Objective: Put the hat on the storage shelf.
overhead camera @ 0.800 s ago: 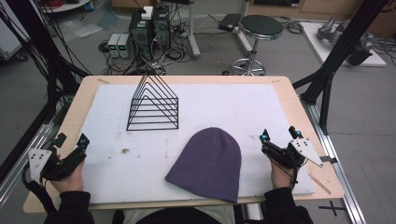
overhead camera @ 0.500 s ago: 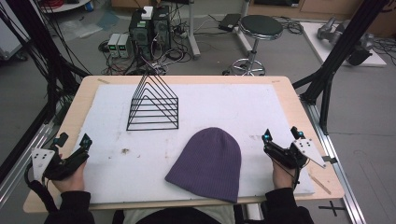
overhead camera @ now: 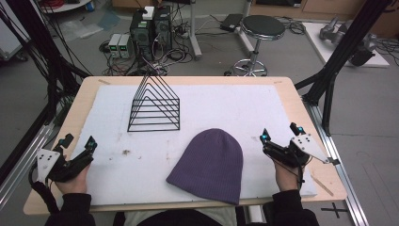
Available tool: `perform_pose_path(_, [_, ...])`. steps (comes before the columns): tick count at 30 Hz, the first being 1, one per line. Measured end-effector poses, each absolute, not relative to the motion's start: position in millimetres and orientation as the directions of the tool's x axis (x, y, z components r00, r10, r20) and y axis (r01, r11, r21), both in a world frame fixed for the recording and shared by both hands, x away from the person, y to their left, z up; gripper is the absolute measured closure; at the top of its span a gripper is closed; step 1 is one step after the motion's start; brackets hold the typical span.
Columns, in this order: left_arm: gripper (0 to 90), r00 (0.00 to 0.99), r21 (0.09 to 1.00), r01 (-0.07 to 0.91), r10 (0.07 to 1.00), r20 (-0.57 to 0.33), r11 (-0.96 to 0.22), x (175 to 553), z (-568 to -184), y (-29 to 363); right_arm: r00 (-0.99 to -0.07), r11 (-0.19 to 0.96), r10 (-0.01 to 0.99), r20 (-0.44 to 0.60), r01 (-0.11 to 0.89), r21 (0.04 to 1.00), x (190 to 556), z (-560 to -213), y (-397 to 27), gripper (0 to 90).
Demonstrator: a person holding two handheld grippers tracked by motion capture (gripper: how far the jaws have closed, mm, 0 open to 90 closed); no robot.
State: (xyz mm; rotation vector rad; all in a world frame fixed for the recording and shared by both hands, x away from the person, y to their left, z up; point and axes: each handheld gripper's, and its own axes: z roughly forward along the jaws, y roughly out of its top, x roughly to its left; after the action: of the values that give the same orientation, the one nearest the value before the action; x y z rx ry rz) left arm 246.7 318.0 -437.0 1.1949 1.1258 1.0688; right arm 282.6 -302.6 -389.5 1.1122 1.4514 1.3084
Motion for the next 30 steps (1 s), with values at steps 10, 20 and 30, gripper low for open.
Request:
perform_pose_path(10, [24.6, 0.145, 0.997, -0.018, 0.987, -0.071, 0.074, 247, -437, 316, -0.258, 0.054, 0.966, -0.032, 0.081, 0.995, 286, -377, -301, 3.8])
perform_pose_path(20, [24.8, 0.147, 0.997, -0.016, 0.986, -0.076, 0.079, 247, -438, 317, -0.308, 0.1, 0.949, -0.061, 0.114, 0.988, 290, -364, -296, 3.9])
perform_pose_path(30, [24.8, 0.157, 0.996, -0.01, 0.984, -0.081, 0.083, 247, -438, 316, -0.413, 0.184, 0.905, -0.107, 0.15, 0.971, 296, -356, -283, 3.8])
